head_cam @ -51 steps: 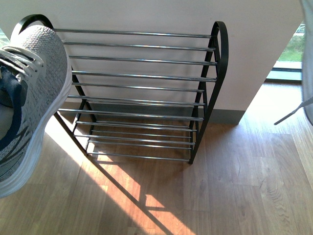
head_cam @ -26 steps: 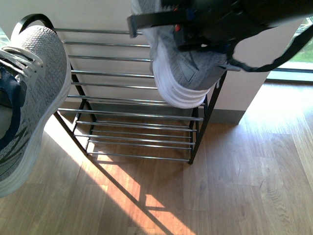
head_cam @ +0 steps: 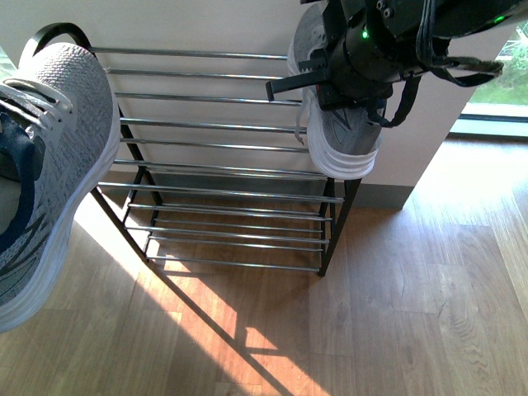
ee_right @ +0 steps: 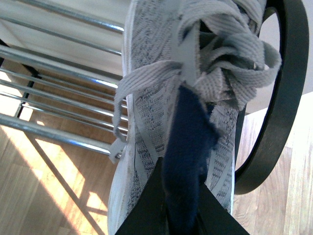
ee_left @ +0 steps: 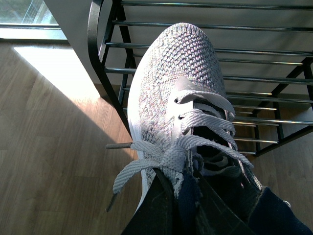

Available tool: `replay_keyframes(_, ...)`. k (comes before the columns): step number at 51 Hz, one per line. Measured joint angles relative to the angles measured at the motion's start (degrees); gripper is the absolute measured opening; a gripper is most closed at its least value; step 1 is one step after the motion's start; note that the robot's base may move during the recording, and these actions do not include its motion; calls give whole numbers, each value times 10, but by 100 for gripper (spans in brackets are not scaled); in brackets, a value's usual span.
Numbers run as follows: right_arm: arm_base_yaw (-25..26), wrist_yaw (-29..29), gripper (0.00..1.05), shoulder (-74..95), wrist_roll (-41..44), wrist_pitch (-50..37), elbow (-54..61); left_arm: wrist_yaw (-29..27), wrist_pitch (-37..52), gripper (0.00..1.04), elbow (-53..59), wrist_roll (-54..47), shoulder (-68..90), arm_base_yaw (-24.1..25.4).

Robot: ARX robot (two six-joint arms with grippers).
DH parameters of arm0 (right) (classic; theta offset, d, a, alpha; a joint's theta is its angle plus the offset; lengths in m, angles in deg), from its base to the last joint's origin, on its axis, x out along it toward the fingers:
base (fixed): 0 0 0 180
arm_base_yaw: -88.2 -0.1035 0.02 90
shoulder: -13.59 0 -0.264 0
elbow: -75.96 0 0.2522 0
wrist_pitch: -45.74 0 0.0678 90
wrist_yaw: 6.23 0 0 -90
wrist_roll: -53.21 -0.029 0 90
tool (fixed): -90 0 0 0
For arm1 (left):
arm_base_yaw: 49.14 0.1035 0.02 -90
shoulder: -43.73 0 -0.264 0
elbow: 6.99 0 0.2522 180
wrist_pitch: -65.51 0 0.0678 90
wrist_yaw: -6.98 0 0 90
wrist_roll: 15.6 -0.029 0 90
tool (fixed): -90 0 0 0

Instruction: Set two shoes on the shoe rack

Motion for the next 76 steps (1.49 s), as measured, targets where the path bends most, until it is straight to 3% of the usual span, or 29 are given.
replay_keyframes(25, 22, 12, 4, 57, 4, 35, -87, 0, 0, 2, 0, 0, 0, 0)
replay_keyframes(36, 32, 22, 36, 49, 7, 2, -74, 0, 0, 2, 0, 0, 0, 0)
replay_keyframes(41, 35, 45, 56, 13, 7, -30, -23, 0, 0, 2, 0, 0, 0, 0)
replay_keyframes(46, 35, 64, 68, -25, 7, -49, 19, 0, 0, 2, 0, 0, 0, 0)
replay_keyframes(55, 37, 126, 97, -158, 6, -99, 134, 0, 0, 2, 0, 0, 0, 0)
replay_keyframes(65, 54, 224, 96, -380, 41, -209, 333, 0, 0, 2, 0, 0, 0, 0)
replay_keyframes(71, 103, 318, 96, -563, 30, -167, 468, 0, 0, 2, 0, 0, 0, 0)
replay_keyframes(76, 174, 388, 96, -715, 16, -119, 554, 0, 0, 2, 0, 0, 0, 0)
